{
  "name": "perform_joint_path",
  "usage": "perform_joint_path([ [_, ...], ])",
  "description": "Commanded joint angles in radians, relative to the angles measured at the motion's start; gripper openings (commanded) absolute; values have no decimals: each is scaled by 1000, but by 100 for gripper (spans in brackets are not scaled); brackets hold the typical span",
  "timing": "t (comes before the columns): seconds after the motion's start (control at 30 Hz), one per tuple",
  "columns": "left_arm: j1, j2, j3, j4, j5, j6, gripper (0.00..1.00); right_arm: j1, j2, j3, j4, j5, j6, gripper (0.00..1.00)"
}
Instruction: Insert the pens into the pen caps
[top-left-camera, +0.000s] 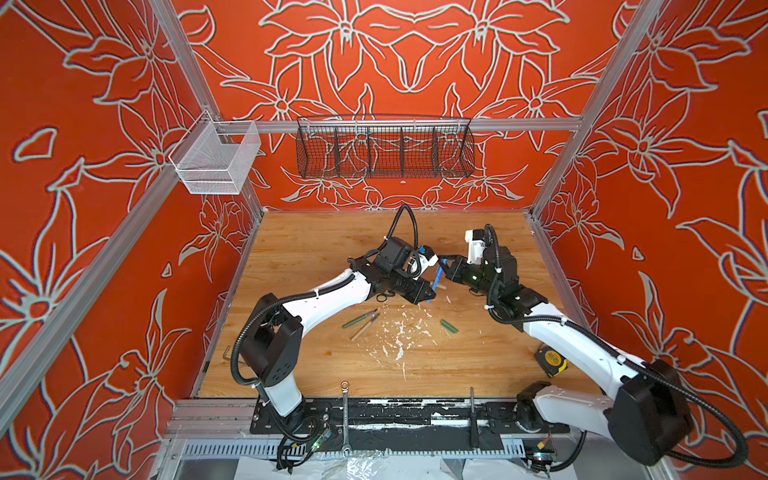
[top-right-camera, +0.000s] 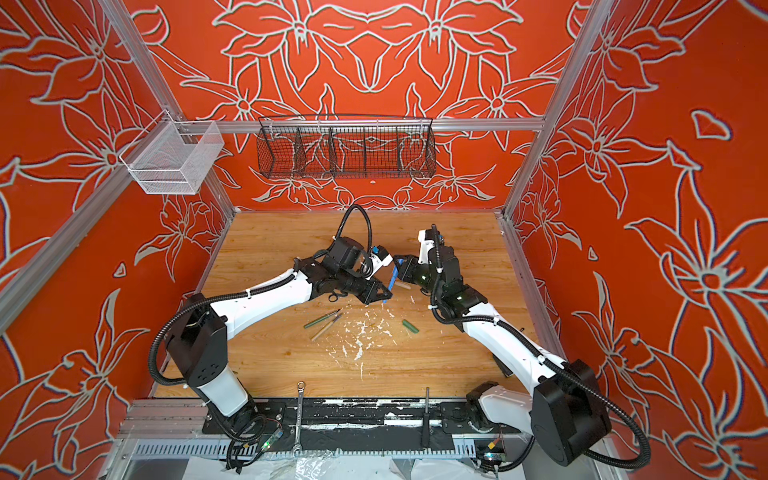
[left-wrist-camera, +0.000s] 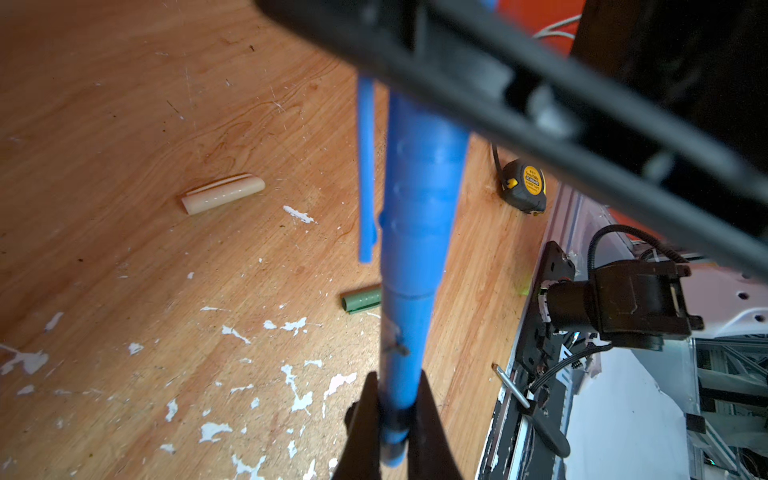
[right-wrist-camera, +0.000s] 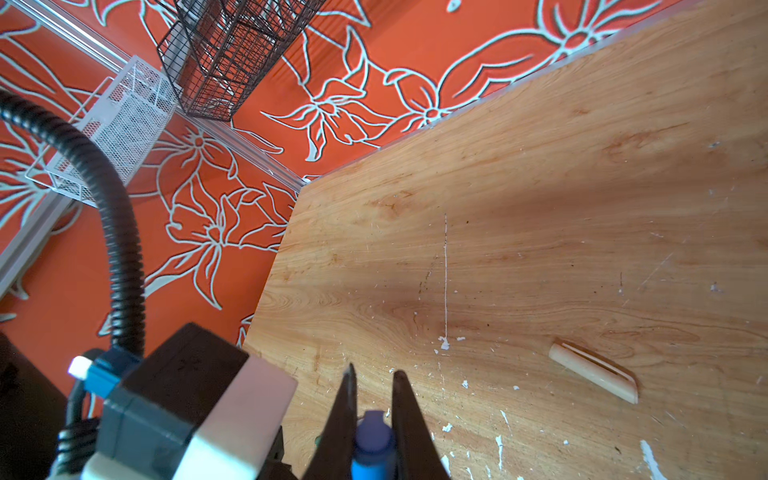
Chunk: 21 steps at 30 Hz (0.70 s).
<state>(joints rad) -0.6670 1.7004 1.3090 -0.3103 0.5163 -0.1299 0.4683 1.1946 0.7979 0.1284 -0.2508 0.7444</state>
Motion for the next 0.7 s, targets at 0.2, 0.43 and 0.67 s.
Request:
perform_joint_path([
  [0.2, 94, -35, 108, 386, -176, -45, 0, 134, 14, -11, -342, -299, 28, 0],
  [0.43, 103, -30, 127, 385, -147, -71, 0, 187, 56, -20, -333, -233, 27, 0],
  [0.67, 103, -85, 10, 436, -89, -128, 0, 166, 36, 31, -354, -135, -7, 0],
])
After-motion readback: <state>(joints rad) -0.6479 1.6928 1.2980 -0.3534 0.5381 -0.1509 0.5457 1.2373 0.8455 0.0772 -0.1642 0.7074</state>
